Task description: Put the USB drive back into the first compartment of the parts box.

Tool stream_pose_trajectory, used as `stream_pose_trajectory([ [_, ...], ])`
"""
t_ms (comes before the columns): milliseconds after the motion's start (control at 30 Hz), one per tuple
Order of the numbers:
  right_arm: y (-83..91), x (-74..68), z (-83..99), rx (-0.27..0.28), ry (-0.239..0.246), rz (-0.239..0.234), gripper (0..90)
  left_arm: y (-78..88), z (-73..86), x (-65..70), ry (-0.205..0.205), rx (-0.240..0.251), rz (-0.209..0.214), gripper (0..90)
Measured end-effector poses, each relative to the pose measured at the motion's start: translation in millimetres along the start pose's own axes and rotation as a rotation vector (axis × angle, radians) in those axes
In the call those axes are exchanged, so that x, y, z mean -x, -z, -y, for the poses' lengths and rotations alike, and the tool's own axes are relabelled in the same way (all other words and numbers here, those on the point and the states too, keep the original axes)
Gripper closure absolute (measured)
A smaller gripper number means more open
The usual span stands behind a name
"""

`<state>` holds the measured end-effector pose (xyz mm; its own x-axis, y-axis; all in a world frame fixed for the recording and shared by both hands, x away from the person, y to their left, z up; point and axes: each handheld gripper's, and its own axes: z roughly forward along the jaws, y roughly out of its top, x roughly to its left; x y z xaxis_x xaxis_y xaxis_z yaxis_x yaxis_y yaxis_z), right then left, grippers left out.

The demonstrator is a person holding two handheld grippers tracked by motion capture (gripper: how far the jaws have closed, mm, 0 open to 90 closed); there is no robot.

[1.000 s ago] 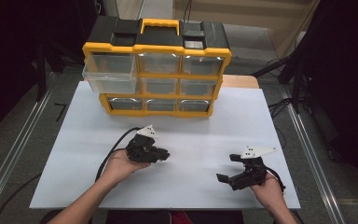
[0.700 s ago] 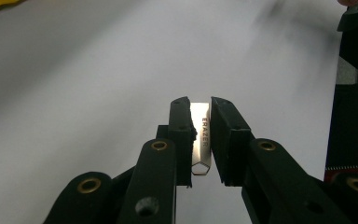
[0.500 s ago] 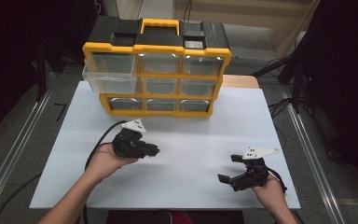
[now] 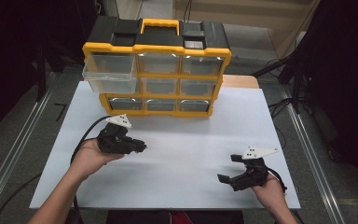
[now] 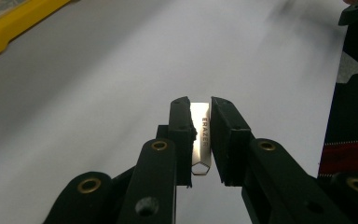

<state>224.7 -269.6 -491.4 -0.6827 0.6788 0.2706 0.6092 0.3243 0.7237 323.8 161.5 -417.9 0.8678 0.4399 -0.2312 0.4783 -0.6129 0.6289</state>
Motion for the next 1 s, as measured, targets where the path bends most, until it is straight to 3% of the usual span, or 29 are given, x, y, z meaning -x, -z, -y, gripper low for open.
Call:
stream_pose_trajectory([
  [100,0.1,-0.1,-0.1,0.001,-0.002,-0.001,0.0,5.8,1.7,-1.6,-0.023,0.007,-0.016,80.0],
  [433,-0.1,0.2,-0.2,0.002,0.000,-0.003,0.0,26.8,5.5,-10.5,-0.039,0.024,-0.021,80.0],
  [500,-0.4,1.1,0.0,0.002,-0.002,-0.001,0.0,30.7,5.4,-11.0,-0.042,0.019,-0.006,80.0],
  [667,-0.5,0.7,-1.0,0.004,-0.001,0.001,0.0,38.5,-0.3,-7.6,-0.096,0.000,0.016,80.0],
  [800,-0.8,0.3,-1.0,0.002,0.005,-0.002,0.0,43.1,-6.6,-7.6,-0.104,-0.001,0.045,80.0],
  [1000,-0.1,0.8,-0.7,0.003,0.002,-0.002,0.0,52.4,-17.7,-8.3,-0.120,-0.012,0.047,79.9],
])
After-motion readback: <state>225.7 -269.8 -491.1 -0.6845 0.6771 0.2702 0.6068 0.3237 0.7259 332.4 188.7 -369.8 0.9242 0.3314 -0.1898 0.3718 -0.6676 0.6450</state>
